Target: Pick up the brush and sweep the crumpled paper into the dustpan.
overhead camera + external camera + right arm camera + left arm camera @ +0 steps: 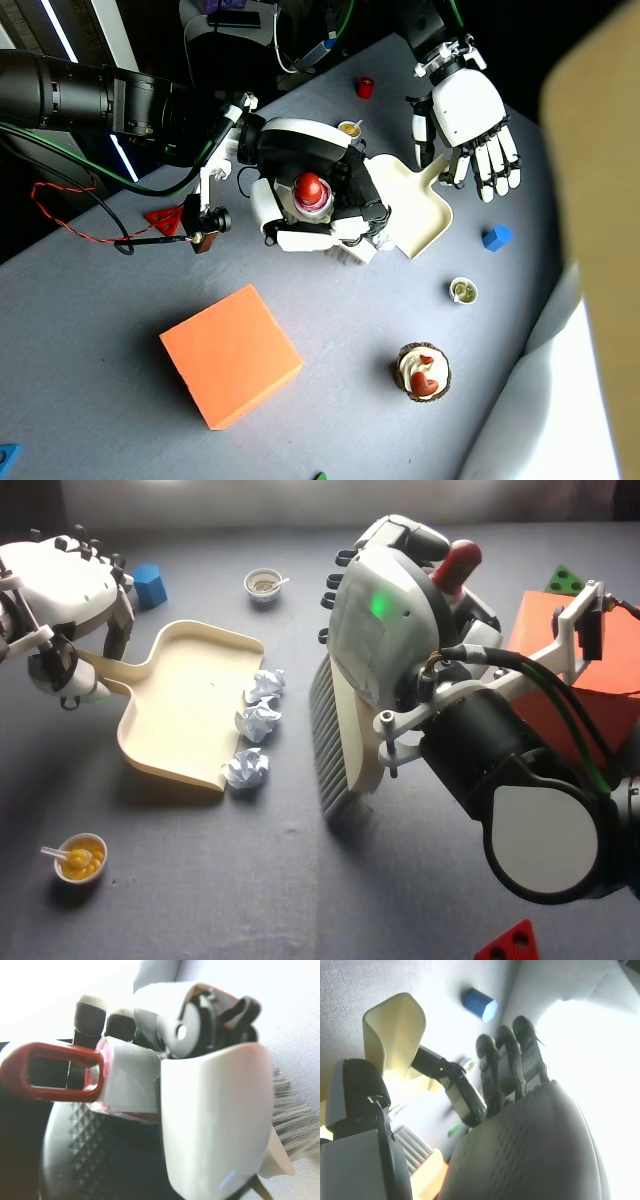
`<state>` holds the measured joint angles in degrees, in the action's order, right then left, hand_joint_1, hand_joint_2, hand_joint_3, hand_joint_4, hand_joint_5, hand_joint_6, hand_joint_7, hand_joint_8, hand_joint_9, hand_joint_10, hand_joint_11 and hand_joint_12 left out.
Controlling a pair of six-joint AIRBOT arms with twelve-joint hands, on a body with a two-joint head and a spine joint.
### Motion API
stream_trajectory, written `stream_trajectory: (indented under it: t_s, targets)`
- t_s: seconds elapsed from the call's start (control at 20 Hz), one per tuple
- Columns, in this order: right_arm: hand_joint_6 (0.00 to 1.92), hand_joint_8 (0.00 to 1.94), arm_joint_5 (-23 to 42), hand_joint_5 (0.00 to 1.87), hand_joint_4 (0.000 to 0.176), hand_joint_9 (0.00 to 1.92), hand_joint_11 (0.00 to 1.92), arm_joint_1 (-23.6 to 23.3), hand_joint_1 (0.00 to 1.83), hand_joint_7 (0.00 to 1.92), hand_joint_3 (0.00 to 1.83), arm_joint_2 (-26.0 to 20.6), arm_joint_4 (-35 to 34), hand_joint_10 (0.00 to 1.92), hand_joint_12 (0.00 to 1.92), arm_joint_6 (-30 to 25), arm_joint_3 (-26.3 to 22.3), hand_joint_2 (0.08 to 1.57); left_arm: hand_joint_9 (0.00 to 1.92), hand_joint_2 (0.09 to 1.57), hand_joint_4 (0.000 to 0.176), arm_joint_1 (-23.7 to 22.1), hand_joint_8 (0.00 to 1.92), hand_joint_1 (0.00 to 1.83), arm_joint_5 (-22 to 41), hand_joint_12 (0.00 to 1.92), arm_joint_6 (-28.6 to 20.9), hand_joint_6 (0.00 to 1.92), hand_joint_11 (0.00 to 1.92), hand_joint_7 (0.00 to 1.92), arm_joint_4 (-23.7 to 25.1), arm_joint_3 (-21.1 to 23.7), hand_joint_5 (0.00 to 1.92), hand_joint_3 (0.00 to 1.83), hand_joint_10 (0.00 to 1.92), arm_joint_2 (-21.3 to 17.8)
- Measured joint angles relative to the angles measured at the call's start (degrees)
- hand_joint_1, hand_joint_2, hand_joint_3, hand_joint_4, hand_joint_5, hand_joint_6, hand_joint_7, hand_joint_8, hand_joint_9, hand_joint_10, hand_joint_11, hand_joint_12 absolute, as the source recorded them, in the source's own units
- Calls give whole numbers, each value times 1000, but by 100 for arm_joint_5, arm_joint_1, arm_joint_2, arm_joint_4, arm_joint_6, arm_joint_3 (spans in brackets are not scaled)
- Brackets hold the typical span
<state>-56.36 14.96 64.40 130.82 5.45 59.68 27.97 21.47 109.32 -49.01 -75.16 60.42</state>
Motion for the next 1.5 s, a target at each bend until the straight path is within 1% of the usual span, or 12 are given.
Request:
stream_trajectory:
  t_s: [0.25,0.35,0.45,0.6,0.65,0.8,0.95,1.05,1.1,1.15,1.4,1.5]
  targets:
    - [1921,1941,-90,1137,116,1042,873,-37,1594,1112,646,0,-509,1921,1921,81,0,846,219,1113,27,0,2,1074,-2,322,11,963,37,317,-4,24,992,0,4,-2]
    - [1921,1941,-146,1130,113,1037,863,-57,1585,1103,600,0,-551,1921,1921,109,0,879,220,1111,74,0,1,1056,-4,323,11,961,36,315,-4,24,992,0,1,-9]
    - [1921,1941,-153,1142,112,1060,883,-63,1607,1119,584,0,-540,1921,1921,111,0,864,214,1109,39,0,1,1072,-2,323,11,950,32,312,-7,24,999,0,1,-24]
    - [1921,1941,-153,1126,110,1044,868,-63,1611,1105,519,0,-544,1921,1921,111,0,886,233,1104,61,-13,3,1066,0,318,13,934,51,336,-15,24,1009,0,3,-35]
    - [1921,1941,-151,1127,108,1051,883,-63,1621,1108,461,0,-540,1921,1921,111,0,901,231,1103,21,-20,2,1082,-2,316,13,930,52,336,-17,24,1012,0,2,-35]
    - [1921,1941,-151,1133,106,1144,1023,-79,1662,1164,424,0,-531,1921,1921,111,0,888,221,1112,64,-20,1,1059,-2,313,15,965,57,319,-39,24,990,1,0,-35]
    - [1921,1941,-149,1161,73,1239,1101,-85,1630,1237,756,2,-527,1921,1921,122,0,782,216,1119,99,-39,0,1041,-7,317,33,988,58,315,-92,24,975,1,1,-35]
    - [1921,1941,-160,1169,61,1251,1121,-85,1605,1256,919,28,-616,1921,1921,120,2,732,220,1120,91,-55,0,1044,4,315,48,990,53,318,-90,24,974,0,1,-35]
    - [1921,1941,-164,1154,57,1240,1105,-90,1438,998,1349,66,-625,1921,1921,122,33,632,224,1117,42,-55,2,1065,-2,312,48,978,49,325,-92,24,983,0,2,-35]
    - [1921,1941,-164,1135,55,1232,1096,-111,1406,956,1454,83,-638,1921,1921,127,48,601,219,1118,61,-55,1,1057,-2,312,48,981,52,324,-92,24,980,0,1,-35]
    - [1921,1941,-146,1132,46,1313,1254,-234,1406,979,1533,251,-695,1921,1921,127,212,563,230,1113,37,-55,2,1070,11,308,59,967,62,335,-92,72,989,0,1,-35]
    - [1921,1941,-133,1112,45,1340,1304,-249,1401,963,1506,297,-693,1921,1921,125,238,580,204,1117,77,-52,0,1050,7,293,59,982,38,324,-96,83,980,1,1,-35]
